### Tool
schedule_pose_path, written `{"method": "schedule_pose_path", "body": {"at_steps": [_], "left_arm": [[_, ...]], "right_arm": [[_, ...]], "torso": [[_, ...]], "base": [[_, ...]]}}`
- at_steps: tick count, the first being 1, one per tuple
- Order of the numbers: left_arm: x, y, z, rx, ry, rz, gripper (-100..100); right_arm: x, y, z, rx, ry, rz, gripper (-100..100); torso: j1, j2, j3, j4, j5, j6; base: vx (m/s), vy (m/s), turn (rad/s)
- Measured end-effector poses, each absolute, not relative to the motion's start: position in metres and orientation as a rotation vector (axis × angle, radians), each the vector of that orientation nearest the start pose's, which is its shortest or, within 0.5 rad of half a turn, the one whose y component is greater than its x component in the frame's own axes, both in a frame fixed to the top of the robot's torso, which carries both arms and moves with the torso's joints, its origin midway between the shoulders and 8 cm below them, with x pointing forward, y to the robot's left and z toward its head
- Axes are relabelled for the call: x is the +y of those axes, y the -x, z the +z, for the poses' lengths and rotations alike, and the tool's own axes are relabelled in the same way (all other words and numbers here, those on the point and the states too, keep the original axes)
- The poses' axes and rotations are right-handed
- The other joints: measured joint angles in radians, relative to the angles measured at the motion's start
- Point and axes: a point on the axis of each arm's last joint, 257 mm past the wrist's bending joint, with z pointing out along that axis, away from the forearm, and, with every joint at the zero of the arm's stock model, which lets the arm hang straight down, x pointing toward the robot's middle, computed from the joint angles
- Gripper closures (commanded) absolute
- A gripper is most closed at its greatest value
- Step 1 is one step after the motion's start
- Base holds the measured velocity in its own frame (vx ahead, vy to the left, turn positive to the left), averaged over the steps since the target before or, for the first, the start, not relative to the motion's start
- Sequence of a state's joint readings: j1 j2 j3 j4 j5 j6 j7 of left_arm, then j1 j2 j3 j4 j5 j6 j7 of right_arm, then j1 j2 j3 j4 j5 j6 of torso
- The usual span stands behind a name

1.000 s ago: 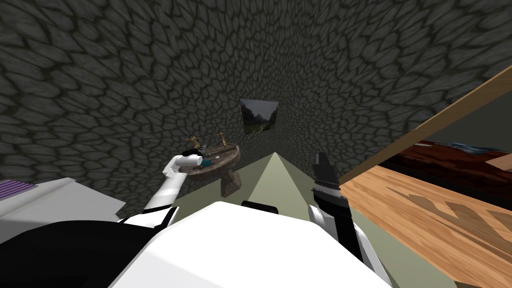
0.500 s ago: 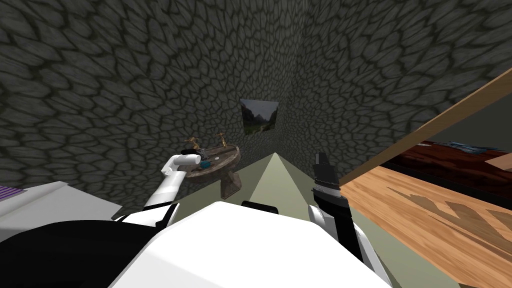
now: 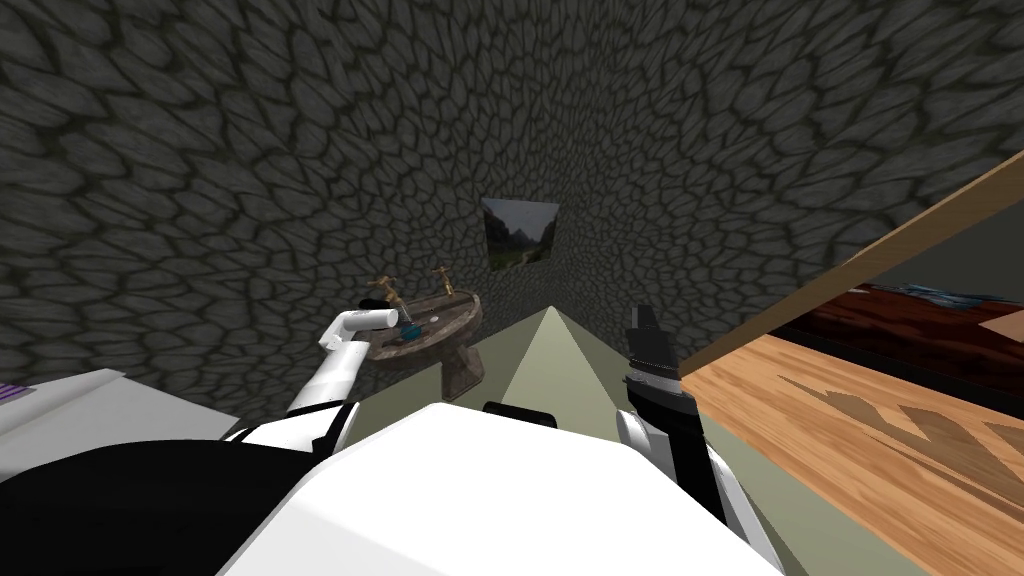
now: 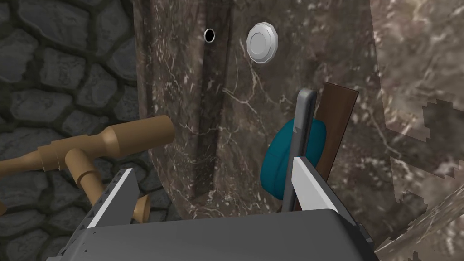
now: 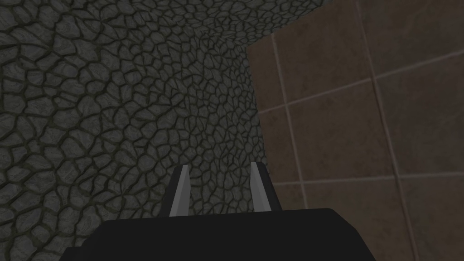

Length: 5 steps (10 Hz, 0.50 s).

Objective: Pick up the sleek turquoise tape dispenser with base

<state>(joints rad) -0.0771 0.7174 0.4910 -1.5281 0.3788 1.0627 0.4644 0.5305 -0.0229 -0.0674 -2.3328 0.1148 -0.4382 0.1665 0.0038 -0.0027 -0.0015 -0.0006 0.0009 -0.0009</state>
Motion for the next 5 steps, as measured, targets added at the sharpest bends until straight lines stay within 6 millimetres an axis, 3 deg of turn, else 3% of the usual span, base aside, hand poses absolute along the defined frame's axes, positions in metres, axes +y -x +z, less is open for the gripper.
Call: {"method": "schedule_pose_path", "body": {"at_steps": [5], "left_arm": [[0.646, -0.396, -0.252, 0.799, 2.352, -0.477, -100]], "right_arm": [[-0.29, -0.341, 0.026, 0.753, -0.521, 0.985, 0]], "torso": [[0.001, 0.0, 0.0, 0.0, 0.0, 0.0]], "base": [[0.043, 0.05, 0.007]]}}
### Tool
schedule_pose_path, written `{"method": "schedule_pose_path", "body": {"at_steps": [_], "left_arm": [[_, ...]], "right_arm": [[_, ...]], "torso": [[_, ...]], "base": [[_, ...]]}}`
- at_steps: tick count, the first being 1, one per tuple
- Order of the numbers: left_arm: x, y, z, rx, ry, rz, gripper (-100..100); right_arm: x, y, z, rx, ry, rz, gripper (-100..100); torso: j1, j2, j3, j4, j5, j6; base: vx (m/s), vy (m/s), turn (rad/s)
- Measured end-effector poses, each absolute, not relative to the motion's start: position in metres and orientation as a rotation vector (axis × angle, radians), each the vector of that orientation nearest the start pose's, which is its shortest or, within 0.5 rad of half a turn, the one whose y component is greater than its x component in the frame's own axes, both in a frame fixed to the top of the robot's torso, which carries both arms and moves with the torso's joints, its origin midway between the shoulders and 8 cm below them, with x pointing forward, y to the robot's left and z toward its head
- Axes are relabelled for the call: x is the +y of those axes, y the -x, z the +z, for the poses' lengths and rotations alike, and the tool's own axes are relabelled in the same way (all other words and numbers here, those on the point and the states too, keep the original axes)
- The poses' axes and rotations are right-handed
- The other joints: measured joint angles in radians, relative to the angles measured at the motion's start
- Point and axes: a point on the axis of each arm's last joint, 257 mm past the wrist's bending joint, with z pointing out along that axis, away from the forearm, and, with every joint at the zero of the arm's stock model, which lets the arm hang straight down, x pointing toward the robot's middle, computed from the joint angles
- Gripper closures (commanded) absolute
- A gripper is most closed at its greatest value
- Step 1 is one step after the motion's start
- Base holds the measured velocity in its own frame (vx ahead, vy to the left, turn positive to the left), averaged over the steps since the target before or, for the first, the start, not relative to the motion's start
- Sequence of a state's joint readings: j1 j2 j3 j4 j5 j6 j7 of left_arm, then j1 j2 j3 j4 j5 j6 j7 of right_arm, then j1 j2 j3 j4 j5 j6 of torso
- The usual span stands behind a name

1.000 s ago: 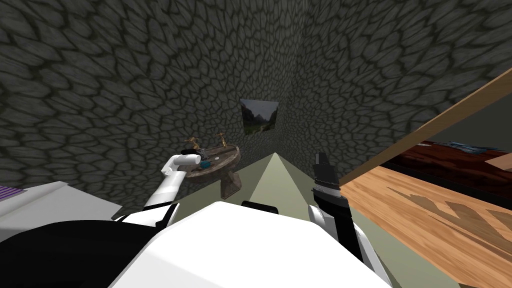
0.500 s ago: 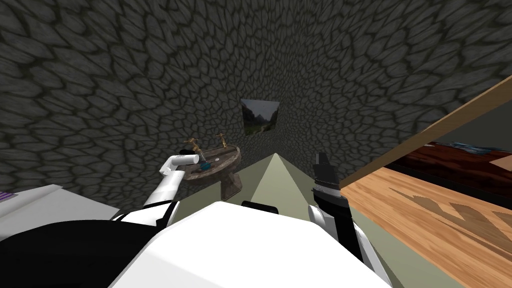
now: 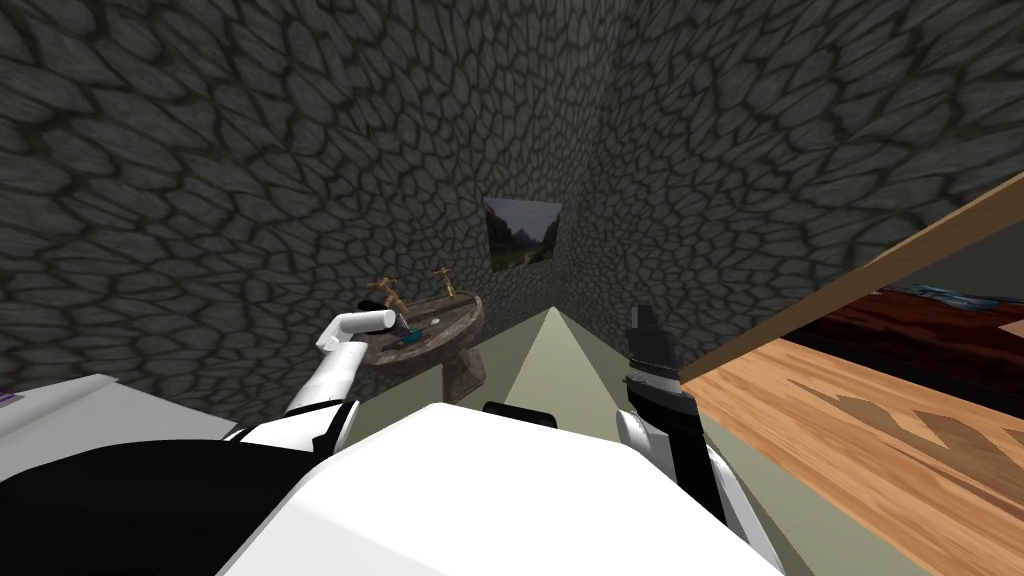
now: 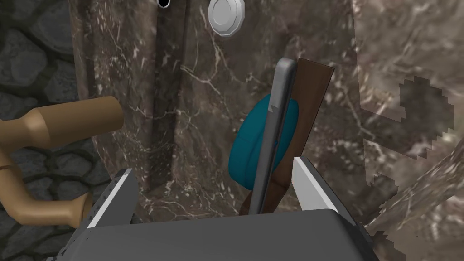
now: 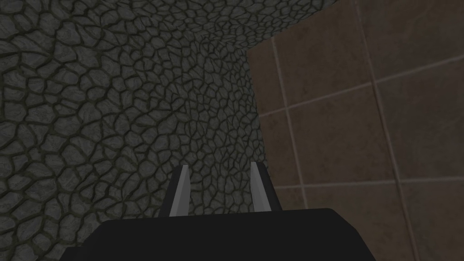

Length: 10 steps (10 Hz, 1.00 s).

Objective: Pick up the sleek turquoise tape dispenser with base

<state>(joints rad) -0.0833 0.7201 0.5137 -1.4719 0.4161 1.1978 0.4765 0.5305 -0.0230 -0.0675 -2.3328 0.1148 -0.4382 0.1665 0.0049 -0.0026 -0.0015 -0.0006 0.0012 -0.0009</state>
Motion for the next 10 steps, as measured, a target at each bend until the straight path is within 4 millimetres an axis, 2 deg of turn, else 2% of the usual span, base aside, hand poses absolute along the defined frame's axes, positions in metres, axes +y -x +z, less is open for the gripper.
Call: {"method": "schedule_pose_path", "body": {"at_steps": [3, 5, 7, 8, 9, 10], "left_arm": [[0.643, -0.377, -0.274, 0.78, 2.462, -0.423, -100], [0.636, -0.365, -0.294, 0.77, 2.543, -0.38, -100], [0.628, -0.353, -0.305, 0.763, 2.601, -0.349, -100], [0.628, -0.352, -0.306, 0.762, 2.606, -0.345, 0], [0.628, -0.352, -0.306, 0.762, 2.606, -0.345, -100], [0.627, -0.352, -0.312, 0.762, 2.608, -0.343, -100]], "right_arm": [[-0.29, -0.341, 0.026, 0.753, -0.521, 0.985, 0], [-0.29, -0.341, 0.026, 0.753, -0.521, 0.985, 0], [-0.29, -0.341, 0.026, 0.753, -0.521, 0.985, 0], [-0.29, -0.341, 0.026, 0.753, -0.521, 0.985, 0], [-0.29, -0.341, 0.026, 0.753, -0.521, 0.985, 0], [-0.29, -0.341, 0.026, 0.753, -0.521, 0.985, 0]], "torso": [[0.0, 0.0, 0.0, 0.0, 0.0, 0.0], [0.001, -0.001, 0.0, 0.0, 0.0, 0.0], [-0.001, 0.001, 0.0, 0.0, 0.0, 0.0], [-0.003, 0.002, 0.001, 0.0, -0.001, 0.0], [-0.004, 0.003, 0.002, 0.001, -0.001, 0.0], [-0.003, 0.002, 0.001, 0.0, -0.001, 0.0]], "base": [[0.053, 0.069, 0.017], [0.056, 0.064, 0.015], [0.022, 0.028, 0.015], [0.0, 0.0, 0.0], [0.024, 0.019, 0.007], [0.037, 0.029, 0.002]]}}
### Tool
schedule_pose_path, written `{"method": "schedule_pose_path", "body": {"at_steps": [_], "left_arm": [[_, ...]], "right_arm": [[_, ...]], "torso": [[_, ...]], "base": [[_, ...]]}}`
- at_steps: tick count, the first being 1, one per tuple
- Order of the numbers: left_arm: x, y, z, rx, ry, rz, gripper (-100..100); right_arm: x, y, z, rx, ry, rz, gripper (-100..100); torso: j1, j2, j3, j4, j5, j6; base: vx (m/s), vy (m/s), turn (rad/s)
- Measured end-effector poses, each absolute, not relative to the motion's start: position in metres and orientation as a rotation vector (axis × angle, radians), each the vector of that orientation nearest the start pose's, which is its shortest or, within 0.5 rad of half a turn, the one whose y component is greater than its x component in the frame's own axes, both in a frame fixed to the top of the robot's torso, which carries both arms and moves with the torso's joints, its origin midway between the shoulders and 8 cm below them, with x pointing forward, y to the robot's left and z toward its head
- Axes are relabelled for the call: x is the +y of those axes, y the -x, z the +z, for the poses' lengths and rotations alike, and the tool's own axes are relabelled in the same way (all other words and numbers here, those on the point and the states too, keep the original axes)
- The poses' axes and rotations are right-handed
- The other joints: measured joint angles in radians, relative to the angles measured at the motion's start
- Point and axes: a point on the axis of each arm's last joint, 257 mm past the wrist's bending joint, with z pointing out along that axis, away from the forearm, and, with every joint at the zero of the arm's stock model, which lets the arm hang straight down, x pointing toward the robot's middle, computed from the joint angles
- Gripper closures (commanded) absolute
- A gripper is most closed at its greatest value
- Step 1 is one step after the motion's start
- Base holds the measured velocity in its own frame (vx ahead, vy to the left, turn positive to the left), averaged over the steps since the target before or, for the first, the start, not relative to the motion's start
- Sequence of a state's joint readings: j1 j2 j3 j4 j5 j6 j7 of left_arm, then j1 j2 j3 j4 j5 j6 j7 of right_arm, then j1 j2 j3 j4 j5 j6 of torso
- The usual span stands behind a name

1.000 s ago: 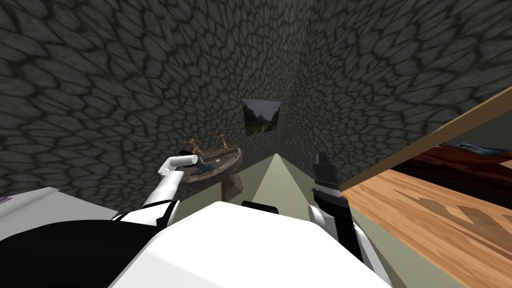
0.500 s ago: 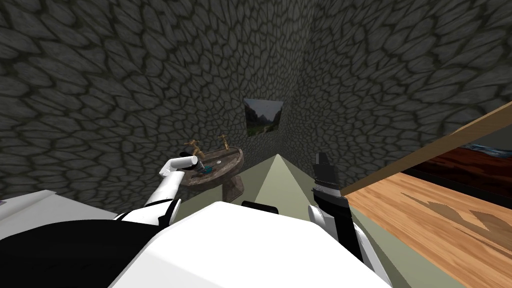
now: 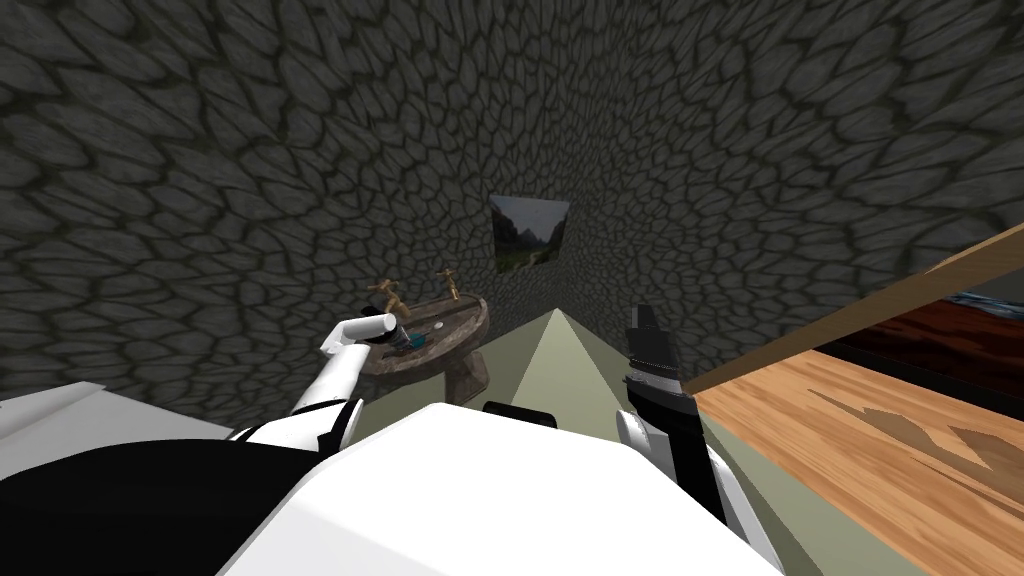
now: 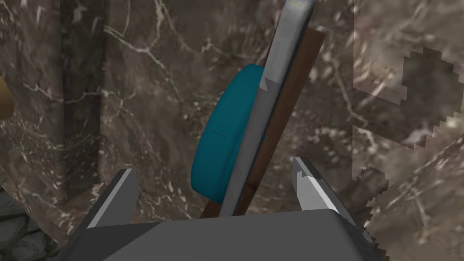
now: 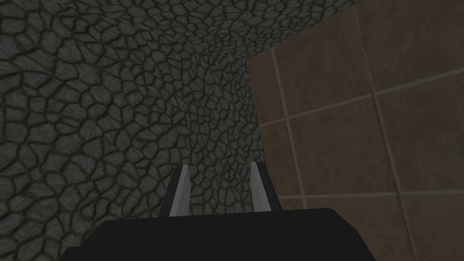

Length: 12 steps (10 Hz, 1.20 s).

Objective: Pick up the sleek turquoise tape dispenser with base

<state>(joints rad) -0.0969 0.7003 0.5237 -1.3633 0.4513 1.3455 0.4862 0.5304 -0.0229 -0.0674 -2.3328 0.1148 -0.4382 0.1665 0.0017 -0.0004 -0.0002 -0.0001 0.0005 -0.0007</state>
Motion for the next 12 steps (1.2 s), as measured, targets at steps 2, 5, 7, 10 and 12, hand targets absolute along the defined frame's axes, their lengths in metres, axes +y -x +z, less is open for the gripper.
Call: {"method": "schedule_pose_path", "body": {"at_steps": [2, 5, 7, 10, 12], "left_arm": [[0.627, -0.352, -0.322, 0.764, 2.606, -0.343, -100], [0.627, -0.352, -0.323, 0.766, 2.605, -0.343, 100], [0.627, -0.352, -0.323, 0.766, 2.605, -0.344, 100], [0.628, -0.352, -0.317, 0.764, 2.603, -0.346, 100], [0.628, -0.352, -0.31, 0.763, 2.605, -0.346, 0]], "right_arm": [[-0.29, -0.341, 0.026, 0.753, -0.521, 0.985, 0], [-0.29, -0.341, 0.026, 0.753, -0.521, 0.985, 0], [-0.29, -0.341, 0.026, 0.753, -0.521, 0.985, 0], [-0.29, -0.341, 0.026, 0.753, -0.521, 0.985, 0], [-0.29, -0.341, 0.026, 0.753, -0.521, 0.985, 0]], "torso": [[0.001, -0.001, 0.0, 0.0, 0.0, 0.0], [-0.001, 0.001, 0.001, 0.0, 0.0, 0.0], [-0.001, 0.001, 0.001, 0.0, 0.0, 0.0], [-0.003, 0.003, 0.002, 0.001, -0.001, 0.0], [-0.003, 0.004, 0.002, 0.001, -0.001, 0.0]], "base": [[0.022, 0.02, 0.001], [0.0, 0.0, 0.0], [0.0, 0.0, 0.0], [-0.021, -0.017, -0.002], [-0.01, -0.007, 0.001]]}}
